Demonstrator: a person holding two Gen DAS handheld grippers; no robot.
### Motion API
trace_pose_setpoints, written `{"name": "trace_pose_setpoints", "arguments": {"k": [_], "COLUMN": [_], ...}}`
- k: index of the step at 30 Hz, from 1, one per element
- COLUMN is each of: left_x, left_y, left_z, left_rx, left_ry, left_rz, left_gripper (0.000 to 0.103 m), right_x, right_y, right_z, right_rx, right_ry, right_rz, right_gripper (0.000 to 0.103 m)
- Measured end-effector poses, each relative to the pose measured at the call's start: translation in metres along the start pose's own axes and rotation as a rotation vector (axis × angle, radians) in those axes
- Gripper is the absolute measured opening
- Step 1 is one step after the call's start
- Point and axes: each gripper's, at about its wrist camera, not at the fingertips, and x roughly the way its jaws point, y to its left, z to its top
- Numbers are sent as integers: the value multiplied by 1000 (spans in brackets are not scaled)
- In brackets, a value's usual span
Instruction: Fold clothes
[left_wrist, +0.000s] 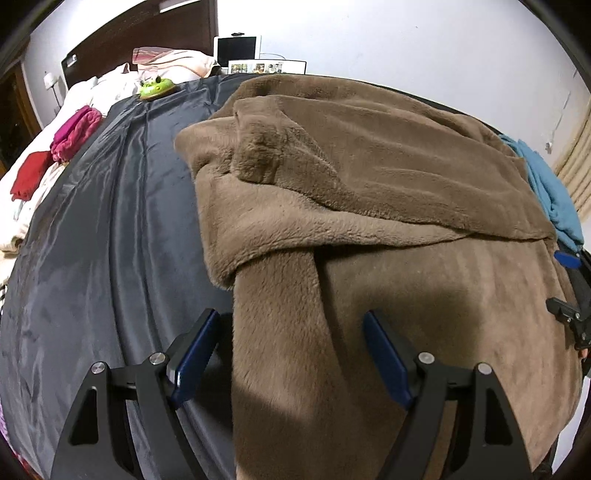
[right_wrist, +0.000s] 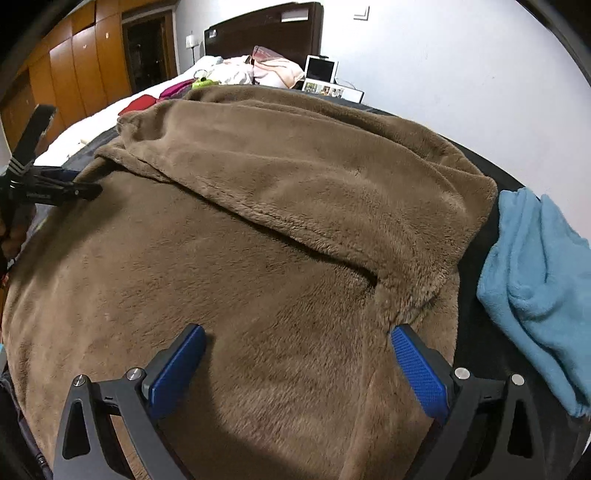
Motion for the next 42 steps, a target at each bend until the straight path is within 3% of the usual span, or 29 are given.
{"name": "trace_pose_setpoints", "arguments": {"k": [7, 19, 25, 30, 42], "left_x": [-36, -87, -123, -139, -155], "left_y": [-3, -9, 13, 19, 16], "left_z": [-25, -83, -125, -152, -197], "left_rx": [27, 54, 22, 35, 137], "left_ry": [-49, -95, -116, -143, -157], "left_rz": [3, -53, -164, -188, -342], "left_gripper": [83, 83, 83, 83, 83], "right_x": [-57, -128, -143, -155, -127], "right_y": [10, 37, 39, 39, 38], "right_z": [-41, -130, -171, -197, -216], "right_rx": [11, 6, 95, 187, 306], "right_ry": [-79, -120, -122, -136, -37], "right_rz": [64, 12, 103, 194, 244], "right_gripper": [102, 102, 102, 101, 101]}}
